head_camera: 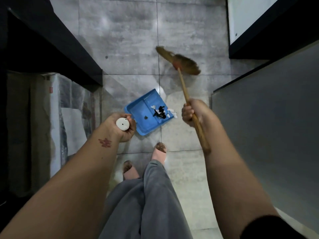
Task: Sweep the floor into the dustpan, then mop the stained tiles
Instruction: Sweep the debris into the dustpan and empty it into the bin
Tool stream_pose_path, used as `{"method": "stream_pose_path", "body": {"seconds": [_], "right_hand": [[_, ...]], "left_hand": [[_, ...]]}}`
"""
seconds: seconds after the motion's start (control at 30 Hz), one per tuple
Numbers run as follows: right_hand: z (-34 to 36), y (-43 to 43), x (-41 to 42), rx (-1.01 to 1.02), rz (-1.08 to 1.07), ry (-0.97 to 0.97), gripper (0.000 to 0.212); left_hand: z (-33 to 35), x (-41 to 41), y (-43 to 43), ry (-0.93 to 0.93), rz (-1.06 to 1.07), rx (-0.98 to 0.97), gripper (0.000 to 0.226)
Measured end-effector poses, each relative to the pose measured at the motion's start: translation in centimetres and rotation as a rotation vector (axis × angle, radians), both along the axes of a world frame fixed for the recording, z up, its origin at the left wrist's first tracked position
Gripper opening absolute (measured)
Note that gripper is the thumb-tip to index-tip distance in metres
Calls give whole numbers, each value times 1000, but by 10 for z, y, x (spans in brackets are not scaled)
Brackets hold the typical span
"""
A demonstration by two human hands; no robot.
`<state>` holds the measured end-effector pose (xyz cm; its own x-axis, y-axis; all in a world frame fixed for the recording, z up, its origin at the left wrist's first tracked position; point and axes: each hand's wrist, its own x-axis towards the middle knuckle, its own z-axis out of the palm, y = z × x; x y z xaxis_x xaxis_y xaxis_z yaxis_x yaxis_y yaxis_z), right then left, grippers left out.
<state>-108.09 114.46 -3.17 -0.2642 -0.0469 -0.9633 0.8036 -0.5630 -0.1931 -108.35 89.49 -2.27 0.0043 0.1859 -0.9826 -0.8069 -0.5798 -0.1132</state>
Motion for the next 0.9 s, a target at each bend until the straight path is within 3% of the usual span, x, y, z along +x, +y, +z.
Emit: {"method": "stream_pose_path", "body": {"seconds": [0.17,0.37,0.6,0.77,0.9], "right_hand": [[-24,19,-44,-105,-37,-85,46],[-2,16,29,-156,1,-239,46],[53,22,110,-239,-124,-110,45],[27,21,86,-121,-184,-109,46],[1,5,72,-262,-267,-130,46]], "left_hand": [[-6,-8,9,-19,18,-32,13],[-10,-13,15,-40,13,-58,19],[-7,-10,10,-44,-30,-47,16],[-2,4,4,-35,-74,-15,10],[-2,12,5,-46,-59,-28,8]]}}
